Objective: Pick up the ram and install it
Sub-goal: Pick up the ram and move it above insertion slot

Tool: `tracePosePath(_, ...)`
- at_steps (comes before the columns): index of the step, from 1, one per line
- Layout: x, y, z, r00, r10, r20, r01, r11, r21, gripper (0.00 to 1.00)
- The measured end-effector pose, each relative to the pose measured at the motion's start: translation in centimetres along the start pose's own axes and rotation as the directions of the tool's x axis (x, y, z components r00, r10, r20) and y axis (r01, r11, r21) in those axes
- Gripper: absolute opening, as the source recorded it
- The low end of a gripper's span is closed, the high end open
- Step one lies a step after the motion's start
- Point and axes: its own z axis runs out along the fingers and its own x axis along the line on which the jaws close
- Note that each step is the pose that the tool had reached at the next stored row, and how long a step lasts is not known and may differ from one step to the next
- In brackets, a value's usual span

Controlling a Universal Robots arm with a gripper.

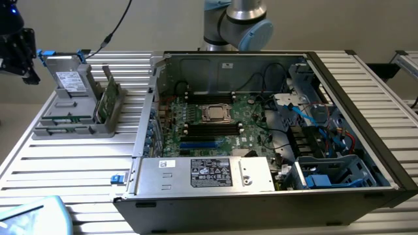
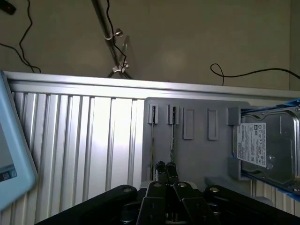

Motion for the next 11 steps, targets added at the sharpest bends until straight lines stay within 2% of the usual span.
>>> tracePosePath(3,0.01,-0.01,0.08,1.0000,-0.001,-0.0008,0.001,0.9999,0.0152,0.11)
tracePosePath(4,0.01,-0.01,0.10,1.0000,-0.001,-0.0009,0.001,0.9999,0.0166,0.11)
tracePosePath(11,0.01,0.00,0.11,1.0000,-0.001,-0.0008,0.001,0.9999,0.0168,0.11)
